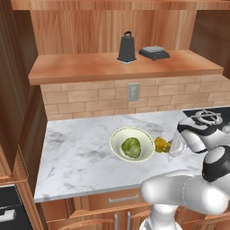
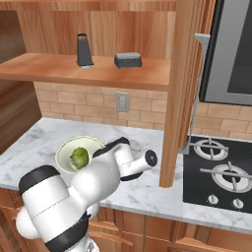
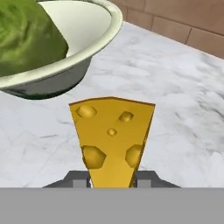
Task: Pick the cheese from the fridge and the cheese grater from the cabinet and place them next to the salad bowl.
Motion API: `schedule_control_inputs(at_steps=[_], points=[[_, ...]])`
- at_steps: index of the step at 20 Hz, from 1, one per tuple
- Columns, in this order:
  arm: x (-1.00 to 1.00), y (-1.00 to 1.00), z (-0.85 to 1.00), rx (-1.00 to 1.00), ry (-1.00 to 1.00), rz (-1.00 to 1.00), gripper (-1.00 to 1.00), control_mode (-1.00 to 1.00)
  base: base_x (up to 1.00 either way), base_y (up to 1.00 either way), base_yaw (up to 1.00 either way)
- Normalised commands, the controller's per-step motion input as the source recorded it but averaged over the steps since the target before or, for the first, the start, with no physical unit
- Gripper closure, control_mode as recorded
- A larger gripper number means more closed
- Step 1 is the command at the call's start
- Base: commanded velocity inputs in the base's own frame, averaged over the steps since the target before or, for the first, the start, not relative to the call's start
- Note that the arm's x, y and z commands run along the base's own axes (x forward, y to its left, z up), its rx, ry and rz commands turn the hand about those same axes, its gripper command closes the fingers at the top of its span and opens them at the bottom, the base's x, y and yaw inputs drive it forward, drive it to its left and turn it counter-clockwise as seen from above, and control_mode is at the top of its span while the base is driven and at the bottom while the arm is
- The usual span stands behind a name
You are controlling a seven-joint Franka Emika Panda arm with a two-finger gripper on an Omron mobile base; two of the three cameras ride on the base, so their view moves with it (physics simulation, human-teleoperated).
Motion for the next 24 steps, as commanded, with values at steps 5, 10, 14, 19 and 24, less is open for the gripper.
schedule_control_inputs(at_steps=[5,10,14,19,24], points=[[0.25,0.00,-0.25,0.00,0.01,0.00,1.00,-1.00,0.00,0.00,0.00],[0.30,0.00,-0.31,0.00,0.00,0.00,1.00,-1.00,0.00,0.00,0.00],[0.19,0.02,-0.30,0.00,0.00,0.00,-1.00,-1.00,0.00,0.00,0.00],[0.01,0.00,-0.07,0.00,-0.02,0.00,-1.00,-1.00,0.00,0.00,0.00],[0.00,0.00,0.00,0.00,-0.07,0.00,-1.00,-1.00,0.00,0.00,0.00]])
